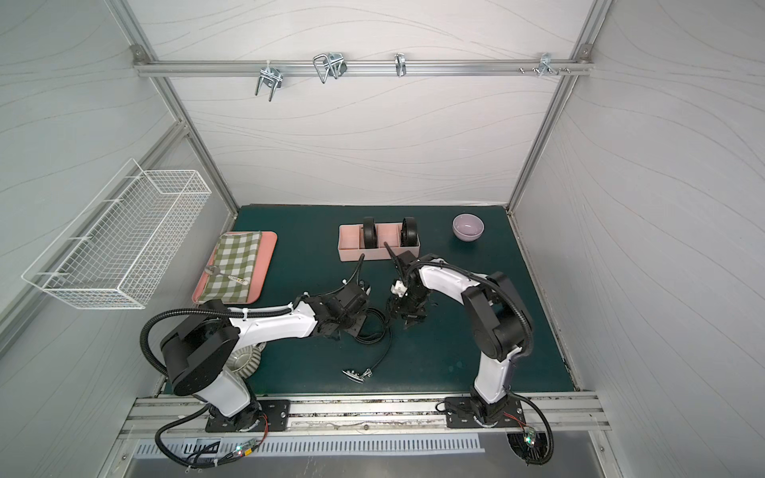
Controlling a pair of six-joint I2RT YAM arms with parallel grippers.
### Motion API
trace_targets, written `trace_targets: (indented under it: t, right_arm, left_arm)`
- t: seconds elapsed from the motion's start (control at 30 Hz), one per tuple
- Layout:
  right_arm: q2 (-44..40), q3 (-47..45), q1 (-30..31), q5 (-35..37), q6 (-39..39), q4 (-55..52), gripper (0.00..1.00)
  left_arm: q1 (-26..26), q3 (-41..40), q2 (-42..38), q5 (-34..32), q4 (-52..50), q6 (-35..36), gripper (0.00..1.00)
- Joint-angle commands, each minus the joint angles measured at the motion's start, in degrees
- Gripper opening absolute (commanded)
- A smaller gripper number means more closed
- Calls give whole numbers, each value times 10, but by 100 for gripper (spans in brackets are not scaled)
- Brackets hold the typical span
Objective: Place the belts into the storage roll
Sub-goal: Roll the belt at the center of the board, then pick up the belt from the center of the board.
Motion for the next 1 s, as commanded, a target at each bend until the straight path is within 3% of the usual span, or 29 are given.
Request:
trace_targets:
  t: [0.0,0.13,0.53,0.8,0.97]
  right_arm:
    - [-52,-53,-21,-86,38,99,71]
    - [-95,-109,-28,-129,34,168,79]
    - [-97,-144,27,-89,-27,202,84]
    - [-82,-164,35,-64,-37,225,83]
    - [-68,-161,35,-62,-15,248,76]
  left_arm:
    - [-1,30,8,-14,6,-11,0]
    - [-1,33,10,-14,2,-13,0]
    - [-1,52,35,-6,-9,-21,0]
    - [0,61,48,2,-10,-22,0]
    - [0,63,49,3,-11,-23,0]
